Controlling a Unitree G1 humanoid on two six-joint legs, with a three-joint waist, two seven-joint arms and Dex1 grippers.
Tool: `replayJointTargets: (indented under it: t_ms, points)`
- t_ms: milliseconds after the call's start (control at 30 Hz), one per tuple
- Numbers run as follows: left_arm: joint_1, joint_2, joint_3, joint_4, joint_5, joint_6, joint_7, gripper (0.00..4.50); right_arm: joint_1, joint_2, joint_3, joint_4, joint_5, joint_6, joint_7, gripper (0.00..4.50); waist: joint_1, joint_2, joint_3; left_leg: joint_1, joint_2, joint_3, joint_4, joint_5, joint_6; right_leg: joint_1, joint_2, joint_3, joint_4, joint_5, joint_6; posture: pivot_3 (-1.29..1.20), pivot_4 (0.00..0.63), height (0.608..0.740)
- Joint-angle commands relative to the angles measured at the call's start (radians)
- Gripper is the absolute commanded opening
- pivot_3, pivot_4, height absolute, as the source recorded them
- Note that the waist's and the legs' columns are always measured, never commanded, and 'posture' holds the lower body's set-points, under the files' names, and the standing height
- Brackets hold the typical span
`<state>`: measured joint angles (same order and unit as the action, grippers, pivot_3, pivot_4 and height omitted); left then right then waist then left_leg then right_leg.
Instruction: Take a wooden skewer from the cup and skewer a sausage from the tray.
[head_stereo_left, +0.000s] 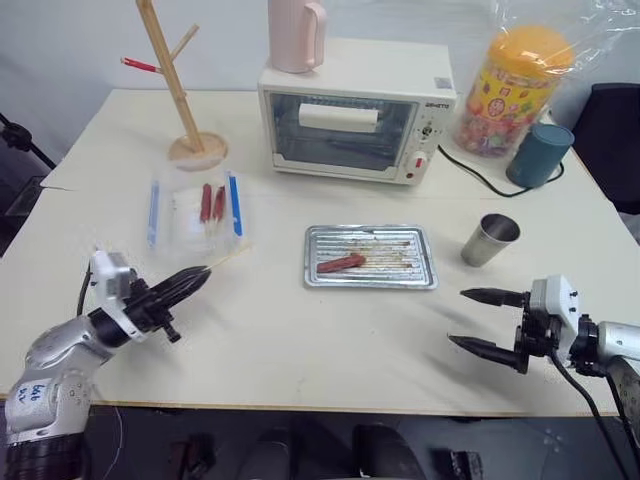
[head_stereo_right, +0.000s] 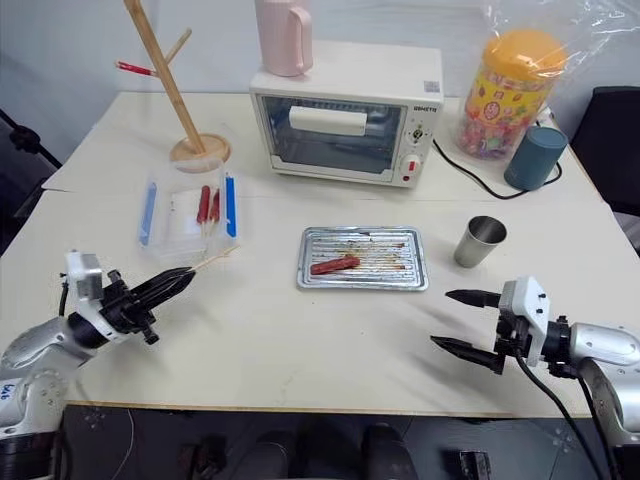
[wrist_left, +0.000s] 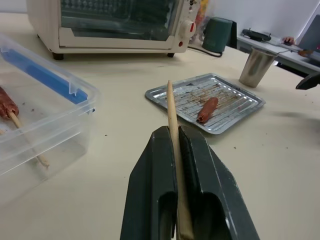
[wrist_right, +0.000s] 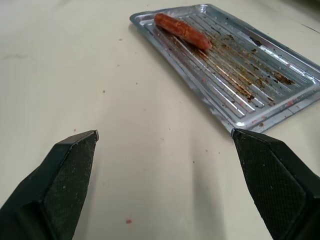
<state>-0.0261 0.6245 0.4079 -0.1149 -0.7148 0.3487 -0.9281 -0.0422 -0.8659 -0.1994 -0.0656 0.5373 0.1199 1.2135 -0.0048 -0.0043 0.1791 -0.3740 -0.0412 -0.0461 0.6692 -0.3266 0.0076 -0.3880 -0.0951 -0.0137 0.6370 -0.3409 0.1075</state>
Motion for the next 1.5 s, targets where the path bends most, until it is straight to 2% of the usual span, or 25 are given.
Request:
replayJointTargets:
  t_ms: [33, 133, 200, 267, 400, 533, 700, 867, 967, 1133, 1500]
  points:
    - [0.013, 0.006, 0.035, -0.049, -0.038, 0.017, 0.007, 0.0, -0.132, 0.019, 0.052, -0.054, 0.04, 0.116, -0.025, 4.47, -0.004, 0.0, 0.0, 0.003, 0.0, 0.001, -0.003, 0.0, 0.0, 0.002, 0.0, 0.001, -0.001, 0.0, 0.0, 0.0, 0.15, 0.74]
    - [0.008, -0.01, 0.04, -0.06, -0.051, 0.032, 0.031, 0.0, -0.288, 0.055, 0.136, -0.081, 0.023, 0.227, -0.076, 4.47, -0.008, 0.0, 0.0, 0.004, 0.002, 0.0, -0.005, 0.0, -0.002, 0.002, 0.001, 0.0, -0.002, -0.001, -0.001, 0.0, 0.15, 0.74]
    - [0.006, -0.015, 0.035, -0.061, -0.047, 0.033, 0.038, 0.0, -0.4, 0.048, 0.252, -0.053, -0.11, 0.311, -0.131, 4.47, -0.002, 0.0, 0.0, 0.001, 0.002, 0.0, -0.006, 0.001, -0.002, -0.002, 0.001, 0.0, -0.001, -0.001, -0.002, 0.0, 0.15, 0.74]
    - [0.005, -0.02, 0.027, -0.062, -0.04, 0.032, 0.042, 0.0, -0.489, 0.084, 0.313, -0.001, -0.165, 0.338, -0.163, 4.47, -0.001, 0.0, 0.0, 0.0, 0.001, 0.0, -0.006, 0.001, -0.003, -0.004, 0.001, 0.0, -0.001, -0.001, -0.002, 0.0, 0.15, 0.74]
    - [-0.003, -0.038, 0.008, -0.074, -0.035, 0.03, 0.06, 0.0, -0.68, 0.207, 0.446, 0.207, -0.312, 0.278, -0.185, 4.47, 0.001, 0.0, 0.0, -0.001, 0.001, 0.0, -0.005, 0.001, -0.002, -0.004, 0.001, 0.0, -0.002, -0.001, -0.002, 0.0, 0.15, 0.74]
    - [-0.003, -0.052, -0.001, -0.089, -0.033, 0.029, 0.074, 0.0, -0.777, 0.298, 0.529, 0.372, -0.412, 0.186, -0.167, 4.47, -0.001, 0.0, 0.0, -0.001, 0.001, 0.0, -0.005, 0.001, -0.002, -0.005, 0.001, -0.001, -0.001, -0.001, -0.002, 0.0, 0.15, 0.74]
    - [0.02, -0.067, -0.002, -0.115, -0.037, 0.029, 0.091, 0.0, -0.857, 0.394, 0.546, 0.509, -0.453, 0.14, -0.151, 4.47, -0.004, 0.0, 0.0, -0.002, 0.0, 0.001, -0.005, 0.001, -0.002, -0.005, 0.001, -0.002, 0.0, -0.001, -0.002, 0.0, 0.15, 0.74]
    - [0.027, -0.076, -0.007, -0.128, -0.038, 0.03, 0.102, 0.0, -0.9, 0.441, 0.547, 0.613, -0.485, 0.104, -0.123, 4.47, -0.022, 0.0, 0.0, -0.001, 0.001, 0.0, -0.005, 0.001, -0.003, -0.005, 0.001, -0.003, 0.001, -0.001, -0.002, 0.0, 0.15, 0.74]
    - [0.024, -0.079, -0.01, -0.132, -0.039, 0.031, 0.107, 0.0, -0.911, 0.454, 0.54, 0.645, -0.487, 0.103, -0.093, 3.98, -0.024, 0.0, 0.0, -0.001, 0.001, 0.0, -0.005, 0.001, -0.003, -0.005, 0.001, -0.003, 0.001, -0.001, -0.002, 0.0, 0.15, 0.74]
    - [0.019, -0.08, -0.013, -0.131, -0.04, 0.031, 0.109, 0.0, -0.922, 0.468, 0.528, 0.687, -0.496, 0.089, -0.072, 2.69, -0.024, 0.0, 0.0, -0.001, 0.001, 0.0, -0.005, 0.001, -0.003, -0.005, 0.001, -0.003, 0.002, -0.001, -0.002, 0.0, 0.15, 0.74]
    - [-0.011, -0.073, -0.025, -0.106, -0.035, 0.033, 0.097, 0.0, -0.959, 0.538, 0.517, 0.774, -0.507, 0.042, -0.049, 2.69, -0.027, 0.0, 0.0, -0.001, 0.001, 0.0, -0.005, 0.001, -0.004, -0.006, 0.001, -0.003, 0.005, -0.001, -0.002, 0.0, 0.15, 0.74]
